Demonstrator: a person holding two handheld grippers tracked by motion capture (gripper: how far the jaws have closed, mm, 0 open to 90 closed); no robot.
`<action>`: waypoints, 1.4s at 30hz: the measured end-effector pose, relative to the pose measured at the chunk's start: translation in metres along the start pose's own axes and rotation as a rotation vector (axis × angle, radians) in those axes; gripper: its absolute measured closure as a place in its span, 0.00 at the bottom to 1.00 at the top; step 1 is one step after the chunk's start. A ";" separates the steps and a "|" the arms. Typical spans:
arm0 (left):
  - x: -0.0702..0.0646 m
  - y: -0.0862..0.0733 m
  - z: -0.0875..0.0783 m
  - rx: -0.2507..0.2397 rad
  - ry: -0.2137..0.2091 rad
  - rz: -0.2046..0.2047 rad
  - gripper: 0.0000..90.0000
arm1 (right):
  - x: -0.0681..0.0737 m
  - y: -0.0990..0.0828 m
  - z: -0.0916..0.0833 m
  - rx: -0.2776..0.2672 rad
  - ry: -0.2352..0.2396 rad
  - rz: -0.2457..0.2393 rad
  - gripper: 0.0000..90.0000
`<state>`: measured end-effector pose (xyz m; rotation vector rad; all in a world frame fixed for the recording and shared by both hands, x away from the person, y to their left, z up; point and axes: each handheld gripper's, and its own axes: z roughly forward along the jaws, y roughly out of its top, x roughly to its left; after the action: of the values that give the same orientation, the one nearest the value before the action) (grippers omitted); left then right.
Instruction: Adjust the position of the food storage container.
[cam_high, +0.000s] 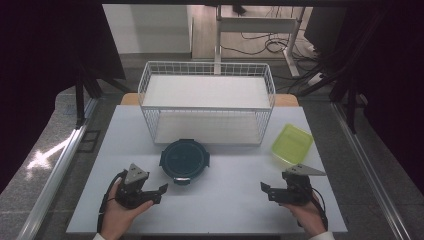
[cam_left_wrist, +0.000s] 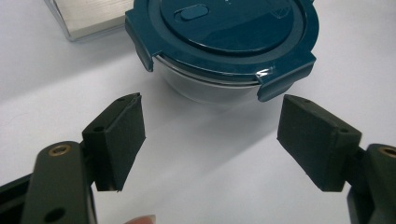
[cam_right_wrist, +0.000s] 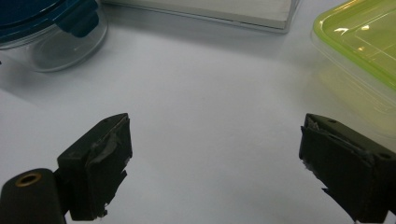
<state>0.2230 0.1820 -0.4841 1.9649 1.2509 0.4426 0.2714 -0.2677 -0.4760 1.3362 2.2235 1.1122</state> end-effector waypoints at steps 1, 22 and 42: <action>0.000 0.000 0.000 0.004 -0.001 0.002 0.26 | 0.000 0.000 0.000 0.000 0.002 0.000 0.10; 0.003 -0.001 0.003 0.022 -0.022 -0.021 0.25 | -0.002 0.000 -0.001 0.007 0.012 -0.006 0.11; 0.007 0.000 0.001 0.040 -0.012 -0.043 0.25 | -0.001 0.003 -0.006 0.004 0.030 -0.001 0.12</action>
<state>0.2273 0.1880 -0.4856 1.9673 1.3019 0.3865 0.2696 -0.2708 -0.4700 1.3286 2.2483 1.1360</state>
